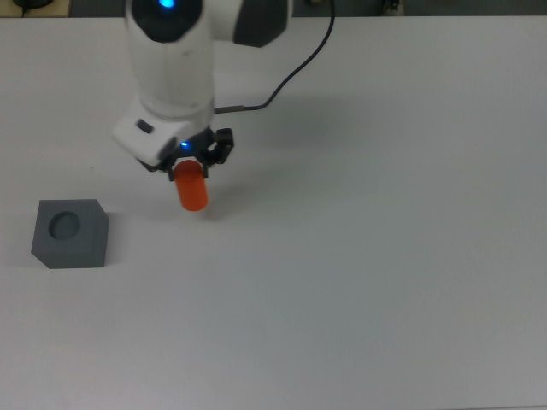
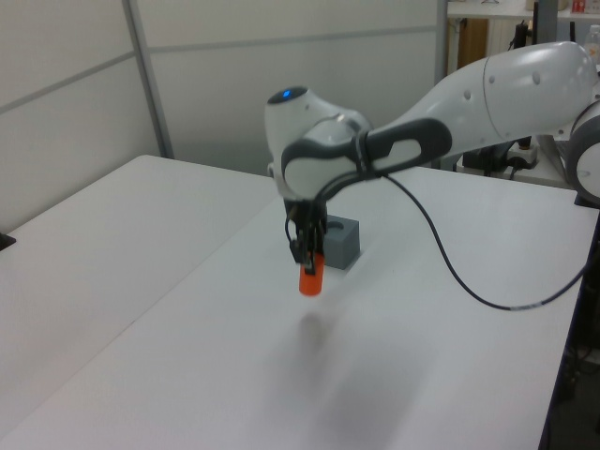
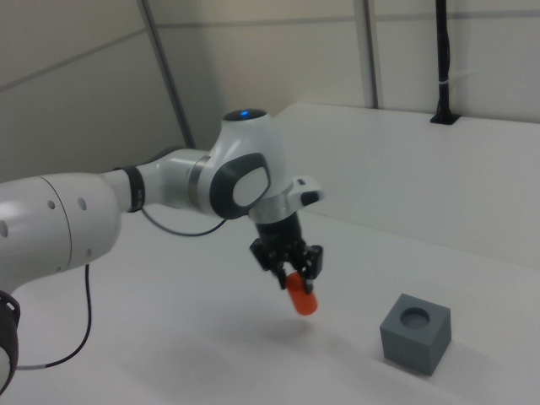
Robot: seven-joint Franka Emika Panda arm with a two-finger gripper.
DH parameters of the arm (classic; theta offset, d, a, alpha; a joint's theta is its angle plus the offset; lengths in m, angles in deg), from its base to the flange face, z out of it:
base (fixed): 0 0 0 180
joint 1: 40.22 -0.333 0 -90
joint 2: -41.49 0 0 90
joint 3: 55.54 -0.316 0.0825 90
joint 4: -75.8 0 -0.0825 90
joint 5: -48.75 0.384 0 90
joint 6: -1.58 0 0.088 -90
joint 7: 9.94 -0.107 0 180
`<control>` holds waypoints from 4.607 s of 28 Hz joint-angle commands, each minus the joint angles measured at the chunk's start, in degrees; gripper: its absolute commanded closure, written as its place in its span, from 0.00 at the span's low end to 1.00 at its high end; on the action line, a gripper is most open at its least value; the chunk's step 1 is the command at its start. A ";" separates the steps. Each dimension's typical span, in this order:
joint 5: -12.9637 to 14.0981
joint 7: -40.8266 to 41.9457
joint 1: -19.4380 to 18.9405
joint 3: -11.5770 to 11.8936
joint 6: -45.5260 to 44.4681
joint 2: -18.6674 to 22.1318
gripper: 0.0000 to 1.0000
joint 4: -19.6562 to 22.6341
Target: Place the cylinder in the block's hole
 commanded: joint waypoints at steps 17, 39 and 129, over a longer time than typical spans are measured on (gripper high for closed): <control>11.62 -0.09 0.14 14.35 14.67 -4.44 0.97 -5.29; 8.90 1.58 -0.39 18.84 13.18 -4.36 0.97 -2.92; 4.50 -6.24 -5.84 9.43 -7.65 1.79 0.00 -7.31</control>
